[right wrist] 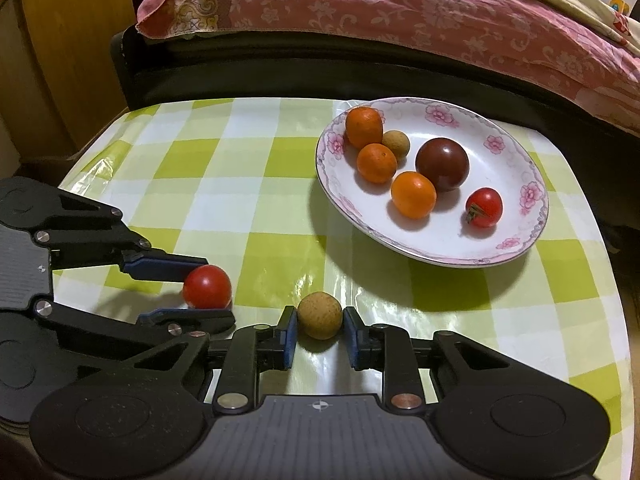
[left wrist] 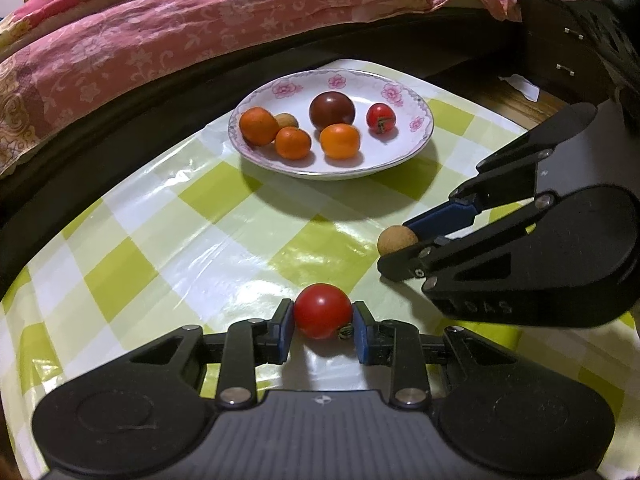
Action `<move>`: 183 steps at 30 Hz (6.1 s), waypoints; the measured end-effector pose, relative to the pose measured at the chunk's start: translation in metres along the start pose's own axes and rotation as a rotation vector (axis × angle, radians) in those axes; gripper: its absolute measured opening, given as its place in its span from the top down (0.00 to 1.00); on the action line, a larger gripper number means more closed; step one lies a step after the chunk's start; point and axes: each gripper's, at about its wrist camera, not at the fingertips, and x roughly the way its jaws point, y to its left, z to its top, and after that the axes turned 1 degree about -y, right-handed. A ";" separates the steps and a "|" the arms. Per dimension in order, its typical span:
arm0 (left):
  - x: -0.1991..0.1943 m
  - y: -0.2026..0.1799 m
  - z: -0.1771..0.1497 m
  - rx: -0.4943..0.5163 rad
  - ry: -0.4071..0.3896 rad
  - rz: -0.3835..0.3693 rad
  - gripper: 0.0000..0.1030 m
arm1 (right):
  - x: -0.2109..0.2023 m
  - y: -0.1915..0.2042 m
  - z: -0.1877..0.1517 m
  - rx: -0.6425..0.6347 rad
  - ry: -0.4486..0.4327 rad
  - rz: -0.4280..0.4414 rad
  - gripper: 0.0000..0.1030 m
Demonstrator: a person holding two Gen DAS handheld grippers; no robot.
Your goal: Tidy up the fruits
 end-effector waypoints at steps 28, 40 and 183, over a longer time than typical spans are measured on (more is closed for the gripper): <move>0.002 -0.003 0.033 -0.012 -0.063 0.026 0.63 | -0.019 -0.013 0.000 0.050 -0.052 -0.075 0.79; 0.015 0.003 0.078 -0.036 -0.127 0.038 0.63 | -0.027 -0.039 0.022 0.105 -0.112 -0.109 0.79; -0.061 -0.052 0.006 -0.225 -0.148 0.185 0.00 | -0.108 -0.025 -0.056 0.375 -0.142 -0.195 0.65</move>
